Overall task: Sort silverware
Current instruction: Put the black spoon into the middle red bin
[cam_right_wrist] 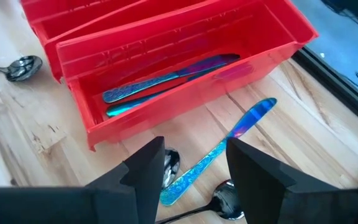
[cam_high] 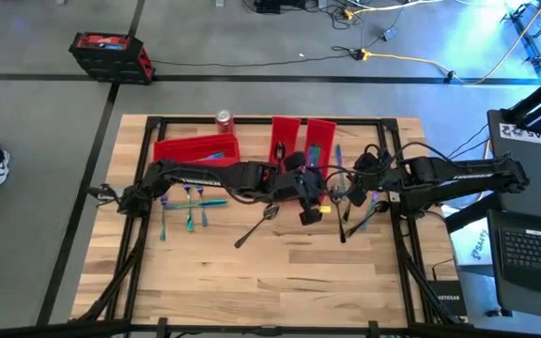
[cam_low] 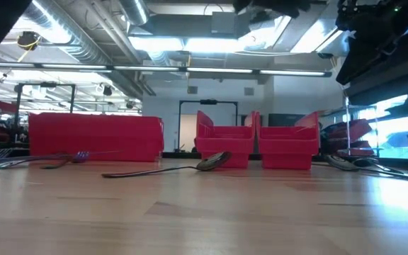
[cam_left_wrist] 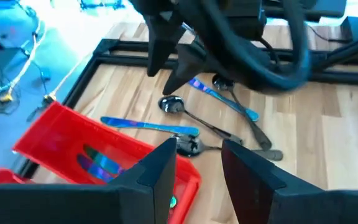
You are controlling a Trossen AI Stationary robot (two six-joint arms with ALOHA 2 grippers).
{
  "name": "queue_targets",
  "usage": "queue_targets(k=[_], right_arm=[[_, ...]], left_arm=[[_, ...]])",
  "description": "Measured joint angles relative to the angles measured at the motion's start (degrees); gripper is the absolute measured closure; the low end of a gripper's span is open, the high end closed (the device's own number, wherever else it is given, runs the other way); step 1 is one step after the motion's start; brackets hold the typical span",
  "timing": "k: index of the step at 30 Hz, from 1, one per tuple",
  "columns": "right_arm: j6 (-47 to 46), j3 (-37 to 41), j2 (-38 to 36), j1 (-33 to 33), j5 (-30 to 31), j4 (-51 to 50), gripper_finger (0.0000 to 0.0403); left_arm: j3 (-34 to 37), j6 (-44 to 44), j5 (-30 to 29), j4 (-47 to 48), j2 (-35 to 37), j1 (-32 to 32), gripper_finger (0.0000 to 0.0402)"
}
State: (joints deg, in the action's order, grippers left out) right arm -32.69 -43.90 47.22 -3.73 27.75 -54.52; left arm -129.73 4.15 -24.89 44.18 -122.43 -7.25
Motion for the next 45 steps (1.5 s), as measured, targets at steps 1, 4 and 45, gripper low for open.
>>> queue_targets(k=[1,4,45], right_arm=[[0.0,0.0,0.0,0.0,0.0,0.3,0.0246],[0.0,0.0,0.0,0.0,0.0,0.8,0.0246],[6.4,1.3,-21.7,0.0,-5.5,14.4,0.0246]], left_arm=[[0.0,-0.8,-0.3,-0.4,0.1,-0.3,0.0286],[0.0,-3.0,0.4,-2.4,0.3,-0.6,0.0286],[1.9,-7.5,9.5,-9.1,2.6,6.6,0.0286]])
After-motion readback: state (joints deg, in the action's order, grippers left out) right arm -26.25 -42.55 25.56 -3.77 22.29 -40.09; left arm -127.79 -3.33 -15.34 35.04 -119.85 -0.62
